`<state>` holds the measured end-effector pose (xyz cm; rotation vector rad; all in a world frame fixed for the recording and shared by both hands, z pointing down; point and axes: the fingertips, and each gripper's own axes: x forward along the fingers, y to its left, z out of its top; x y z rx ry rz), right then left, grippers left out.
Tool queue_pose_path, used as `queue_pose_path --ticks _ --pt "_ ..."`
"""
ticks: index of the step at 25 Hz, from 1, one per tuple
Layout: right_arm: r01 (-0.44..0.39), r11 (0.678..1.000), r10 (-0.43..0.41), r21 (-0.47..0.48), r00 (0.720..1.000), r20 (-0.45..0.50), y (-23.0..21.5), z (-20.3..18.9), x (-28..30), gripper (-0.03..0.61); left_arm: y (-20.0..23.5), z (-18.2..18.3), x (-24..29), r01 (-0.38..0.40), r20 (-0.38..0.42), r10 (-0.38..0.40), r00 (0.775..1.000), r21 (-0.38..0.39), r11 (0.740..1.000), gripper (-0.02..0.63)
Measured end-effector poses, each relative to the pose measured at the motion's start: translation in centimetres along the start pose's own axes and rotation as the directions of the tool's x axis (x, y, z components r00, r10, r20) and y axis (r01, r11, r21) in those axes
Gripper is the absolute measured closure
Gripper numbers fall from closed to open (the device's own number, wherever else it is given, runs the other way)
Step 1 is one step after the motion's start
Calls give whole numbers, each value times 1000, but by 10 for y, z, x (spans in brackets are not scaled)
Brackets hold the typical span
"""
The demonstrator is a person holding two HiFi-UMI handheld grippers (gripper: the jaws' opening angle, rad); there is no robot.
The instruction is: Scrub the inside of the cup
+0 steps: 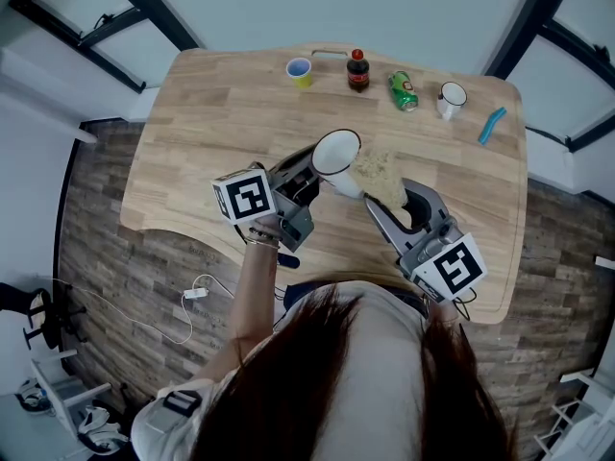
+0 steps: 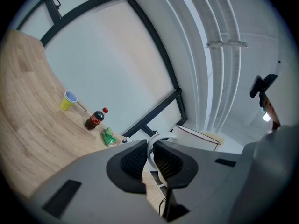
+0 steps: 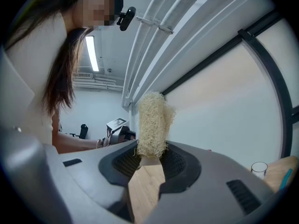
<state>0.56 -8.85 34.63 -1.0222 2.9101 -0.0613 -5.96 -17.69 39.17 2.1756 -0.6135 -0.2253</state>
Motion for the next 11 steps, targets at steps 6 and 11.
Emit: queue_pose_path --ticks 6,11 --pt "-19 1000 19 -1 1000 -9 5 -2 2 443 -2 7 2 -25 13 24 1000 43 999 561" --pt "-36 999 36 1 999 -17 9 -4 4 445 0 6 2 -40 14 39 999 32 999 561"
